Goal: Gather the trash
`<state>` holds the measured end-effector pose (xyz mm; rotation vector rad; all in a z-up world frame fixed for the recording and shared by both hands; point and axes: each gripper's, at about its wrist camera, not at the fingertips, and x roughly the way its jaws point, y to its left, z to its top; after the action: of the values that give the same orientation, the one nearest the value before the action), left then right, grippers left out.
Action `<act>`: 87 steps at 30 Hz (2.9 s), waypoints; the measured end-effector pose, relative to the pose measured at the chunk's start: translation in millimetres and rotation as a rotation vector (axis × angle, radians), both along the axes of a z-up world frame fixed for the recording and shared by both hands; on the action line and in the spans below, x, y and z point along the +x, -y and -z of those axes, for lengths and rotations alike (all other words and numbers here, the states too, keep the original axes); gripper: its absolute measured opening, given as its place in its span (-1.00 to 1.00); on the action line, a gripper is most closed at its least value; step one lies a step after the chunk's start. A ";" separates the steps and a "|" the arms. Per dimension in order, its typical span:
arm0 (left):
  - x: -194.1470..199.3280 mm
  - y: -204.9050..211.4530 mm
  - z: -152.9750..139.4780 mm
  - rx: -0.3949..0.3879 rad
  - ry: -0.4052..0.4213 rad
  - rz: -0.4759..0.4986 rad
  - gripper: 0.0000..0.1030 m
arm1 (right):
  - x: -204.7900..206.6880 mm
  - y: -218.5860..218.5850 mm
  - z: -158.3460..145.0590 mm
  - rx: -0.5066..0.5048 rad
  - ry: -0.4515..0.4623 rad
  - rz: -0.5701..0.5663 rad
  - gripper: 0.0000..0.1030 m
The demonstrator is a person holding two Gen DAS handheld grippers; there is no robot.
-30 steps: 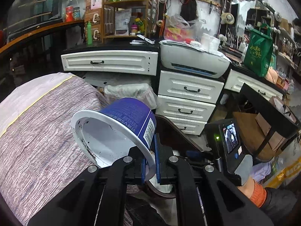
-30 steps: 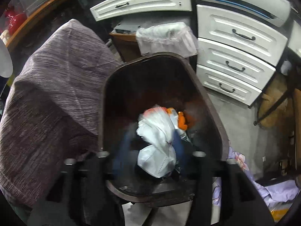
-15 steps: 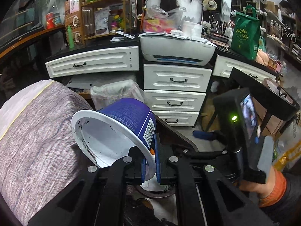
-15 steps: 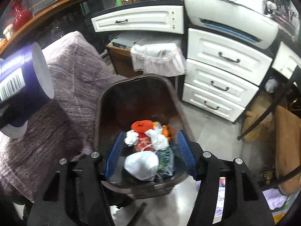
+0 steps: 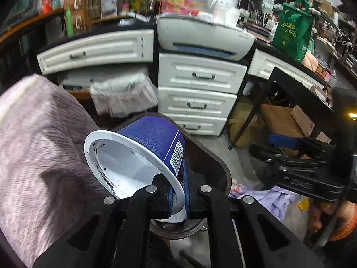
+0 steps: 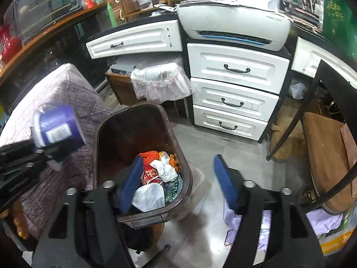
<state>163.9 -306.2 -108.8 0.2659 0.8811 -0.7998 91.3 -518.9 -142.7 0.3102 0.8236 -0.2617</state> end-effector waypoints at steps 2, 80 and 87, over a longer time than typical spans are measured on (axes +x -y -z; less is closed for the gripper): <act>5.3 4.0 7.4 0.016 -0.019 -0.003 -0.84 | -3.7 1.2 -2.0 0.005 0.013 0.005 0.35; -141.5 -248.8 -143.5 -0.203 0.570 -0.562 0.89 | -162.4 -258.9 -150.0 -0.238 0.610 -0.233 0.89; -143.2 -243.4 -139.5 -0.188 0.566 -0.564 0.89 | -166.0 -253.4 -151.4 -0.228 0.612 -0.226 0.89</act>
<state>20.7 -62.7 30.7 0.0594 0.3098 -0.2481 -74.7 -265.5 8.7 0.0692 0.2156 -0.0385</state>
